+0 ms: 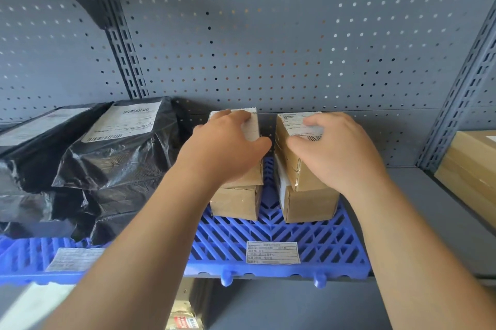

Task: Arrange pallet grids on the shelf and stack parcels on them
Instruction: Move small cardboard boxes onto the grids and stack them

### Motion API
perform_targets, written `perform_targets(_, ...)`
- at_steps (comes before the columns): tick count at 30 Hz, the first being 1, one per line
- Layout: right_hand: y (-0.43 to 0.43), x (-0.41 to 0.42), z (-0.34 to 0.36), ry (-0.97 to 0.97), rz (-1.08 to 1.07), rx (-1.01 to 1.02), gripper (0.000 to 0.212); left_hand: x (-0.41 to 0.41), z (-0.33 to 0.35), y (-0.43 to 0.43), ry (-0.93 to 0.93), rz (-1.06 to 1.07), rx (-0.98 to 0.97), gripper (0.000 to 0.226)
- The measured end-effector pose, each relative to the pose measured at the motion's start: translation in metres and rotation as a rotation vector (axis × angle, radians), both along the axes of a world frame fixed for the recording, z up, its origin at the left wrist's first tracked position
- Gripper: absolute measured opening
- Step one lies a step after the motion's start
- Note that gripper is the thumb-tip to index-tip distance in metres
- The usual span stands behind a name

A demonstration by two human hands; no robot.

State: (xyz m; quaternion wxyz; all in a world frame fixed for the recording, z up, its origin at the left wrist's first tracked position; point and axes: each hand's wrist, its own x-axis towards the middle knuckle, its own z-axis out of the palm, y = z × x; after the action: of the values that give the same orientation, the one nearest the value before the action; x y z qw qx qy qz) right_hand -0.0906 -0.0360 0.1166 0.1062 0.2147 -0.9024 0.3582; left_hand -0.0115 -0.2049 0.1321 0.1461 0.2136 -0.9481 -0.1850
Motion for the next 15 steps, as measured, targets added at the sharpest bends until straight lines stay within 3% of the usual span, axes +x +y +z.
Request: perform_targets(15, -0.0080, 0.0057, -0.0037, 0.031, 0.015, 0.090, 0.051, -0.0085, -0.0021, -0.0009, -0.119, -0.006, -0.048, 0.072)
